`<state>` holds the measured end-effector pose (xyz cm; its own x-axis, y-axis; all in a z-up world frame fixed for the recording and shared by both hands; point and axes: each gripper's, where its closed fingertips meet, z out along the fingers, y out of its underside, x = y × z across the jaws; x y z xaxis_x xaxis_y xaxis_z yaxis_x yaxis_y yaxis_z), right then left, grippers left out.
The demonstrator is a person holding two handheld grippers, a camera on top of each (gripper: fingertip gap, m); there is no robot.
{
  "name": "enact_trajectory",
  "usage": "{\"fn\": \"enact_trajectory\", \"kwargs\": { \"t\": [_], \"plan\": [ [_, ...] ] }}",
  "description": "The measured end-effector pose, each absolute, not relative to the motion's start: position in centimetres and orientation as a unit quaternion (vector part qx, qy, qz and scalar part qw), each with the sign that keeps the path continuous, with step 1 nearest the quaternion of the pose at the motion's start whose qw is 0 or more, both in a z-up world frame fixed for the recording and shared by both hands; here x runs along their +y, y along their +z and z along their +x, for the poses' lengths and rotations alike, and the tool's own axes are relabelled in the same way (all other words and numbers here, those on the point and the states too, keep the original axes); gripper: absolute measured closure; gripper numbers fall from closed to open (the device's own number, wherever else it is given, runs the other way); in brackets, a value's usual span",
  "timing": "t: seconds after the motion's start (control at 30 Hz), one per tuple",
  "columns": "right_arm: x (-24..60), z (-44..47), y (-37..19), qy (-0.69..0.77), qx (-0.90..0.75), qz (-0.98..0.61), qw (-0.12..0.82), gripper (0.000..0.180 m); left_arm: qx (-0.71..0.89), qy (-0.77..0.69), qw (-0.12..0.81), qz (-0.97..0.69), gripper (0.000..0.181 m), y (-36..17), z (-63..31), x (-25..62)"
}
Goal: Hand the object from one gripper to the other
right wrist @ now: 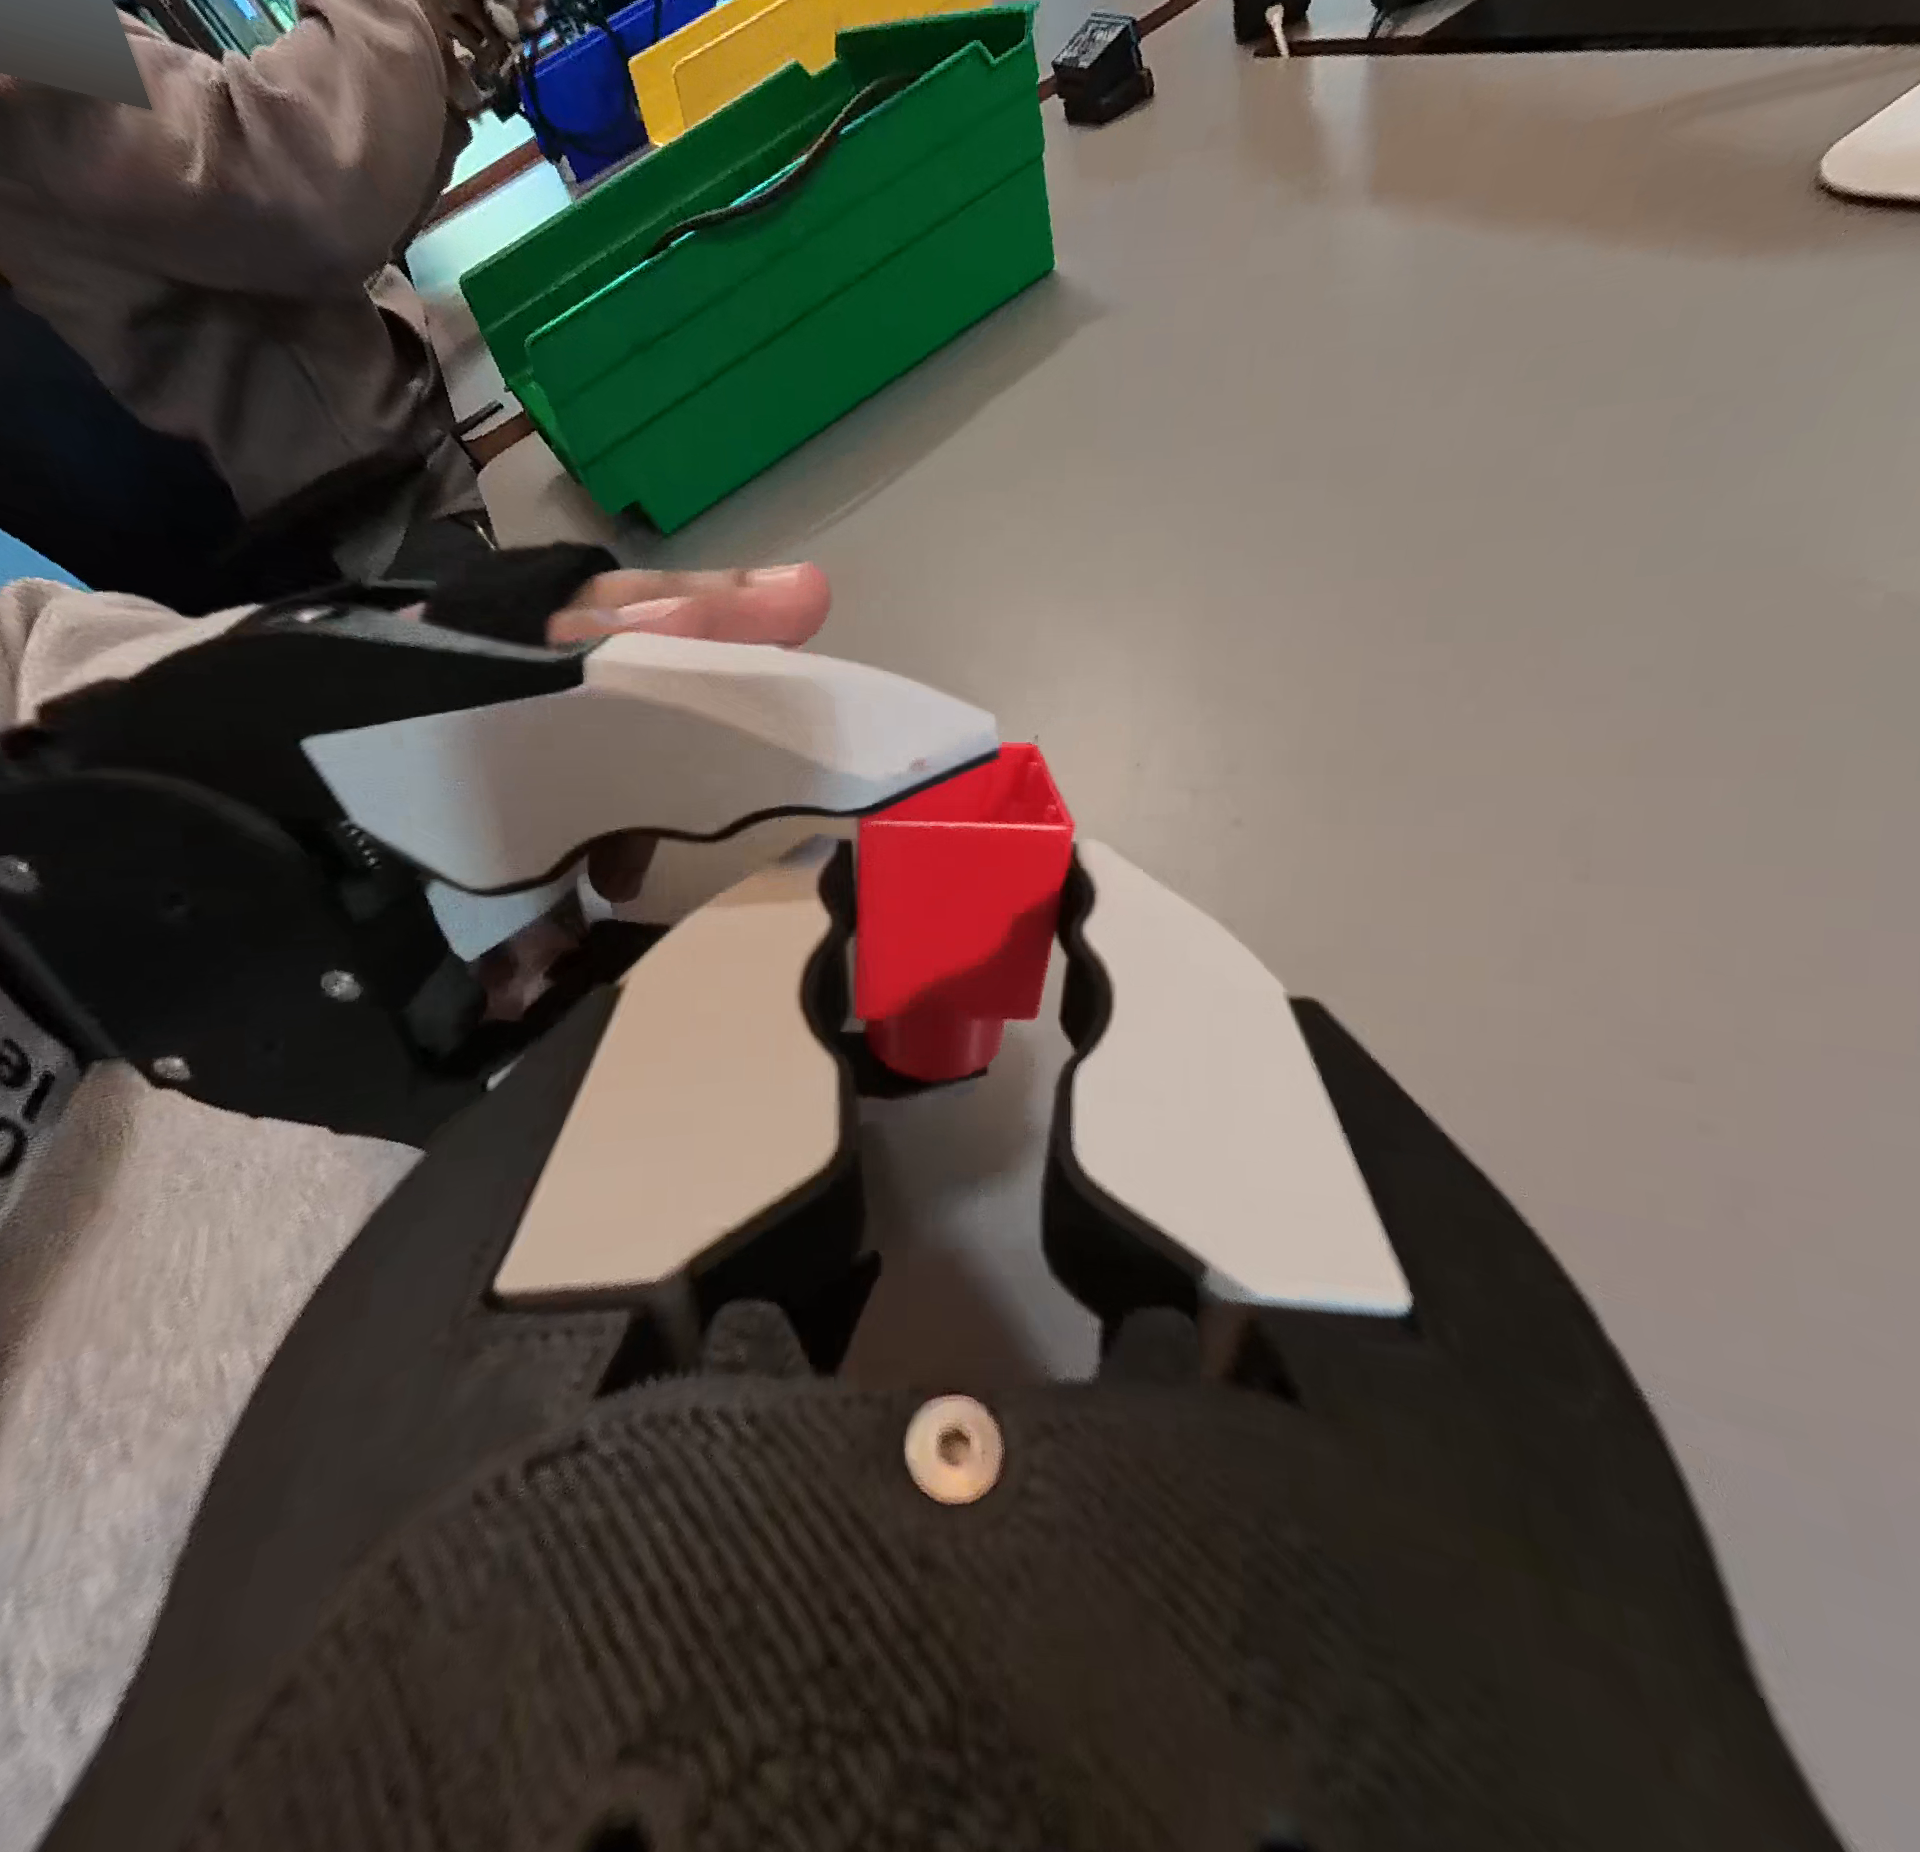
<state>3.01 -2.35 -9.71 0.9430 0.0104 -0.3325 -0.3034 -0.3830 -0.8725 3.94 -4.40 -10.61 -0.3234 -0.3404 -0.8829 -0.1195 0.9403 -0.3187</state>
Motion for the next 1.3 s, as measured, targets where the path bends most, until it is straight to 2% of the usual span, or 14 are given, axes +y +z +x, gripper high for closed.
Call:
{"fn": "enact_trajectory", "kwargs": {
  "t": [0.17, 0.23, 0.33, 0.37, 0.57, 0.6, 0.67, 0.77, 0.87, 0.93, 1.03, 1.13, 1.3],
  "plan": [
    [-2.4, 3.1, -9.4, 0.147, 0.09, -0.814, 0.555, 0.142, 0.803, -0.135, 0.56, -0.154, 0.11, -10.3, 4.0, -4.6],
    [-2.6, 3.3, -9.1, 0.154, 0.092, -0.806, 0.564, 0.142, 0.798, -0.179, 0.548, -0.175, 0.086, -10.2, 4.3, -4.7],
    [-3.0, 3.7, -8.0, 0.196, 0.098, -0.777, 0.59, 0.142, 0.787, -0.245, 0.532, -0.195, 0.059, -9.7, 4.6, -4.5],
    [-3.1, 3.9, -7.6, 0.22, 0.101, -0.764, 0.598, 0.142, 0.78, -0.265, 0.531, -0.199, 0.055, -9.3, 4.7, -4.4],
    [-4.2, 4.7, -5.7, 0.44, 0.164, -0.642, 0.606, 0.142, 0.741, -0.466, 0.457, -0.161, 0.055, -6.9, 2.8, -6.8],
    [-4.4, 5.0, -5.3, 0.472, 0.176, -0.614, 0.607, 0.142, 0.732, -0.497, 0.435, -0.167, 0.057, -6.4, 2.4, -7.0],
    [-4.7, 5.5, -4.9, 0.496, 0.187, -0.585, 0.614, 0.143, 0.716, -0.547, 0.375, -0.218, 0.077, -5.8, 2.4, -6.6],
    [-4.8, 5.6, -4.6, 0.457, 0.156, -0.601, 0.637, 0.142, 0.69, -0.635, 0.153, -0.312, 0.112, -6.5, 2.0, -6.6],
    [-4.9, 5.0, -4.0, 0.403, 0.106, -0.623, 0.662, 0.142, 0.562, -0.715, -0.072, -0.41, 0.101, -6.4, 2.5, -5.7],
    [-4.9, 4.7, -4.0, 0.381, 0.09, -0.637, 0.664, 0.142, 0.497, -0.733, -0.152, -0.439, 0.103, -6.7, 2.9, -5.2],
    [-4.7, 4.3, -4.2, 0.385, 0.089, -0.64, 0.659, 0.142, 0.513, -0.725, -0.172, -0.425, 0.11, -7.3, 2.3, -6.1],
    [-4.6, 4.2, -4.5, 0.398, 0.099, -0.636, 0.653, 0.143, 0.573, -0.711, -0.13, -0.387, 0.112, -7.3, 1.4, -7.5],
    [-4.2, 3.0, -4.8, 0.397, 0.083, -0.647, 0.645, 0.142, 0.592, -0.712, -0.076, -0.37, 0.127, -7.2, 1.3, -7.8]
  ]
}}
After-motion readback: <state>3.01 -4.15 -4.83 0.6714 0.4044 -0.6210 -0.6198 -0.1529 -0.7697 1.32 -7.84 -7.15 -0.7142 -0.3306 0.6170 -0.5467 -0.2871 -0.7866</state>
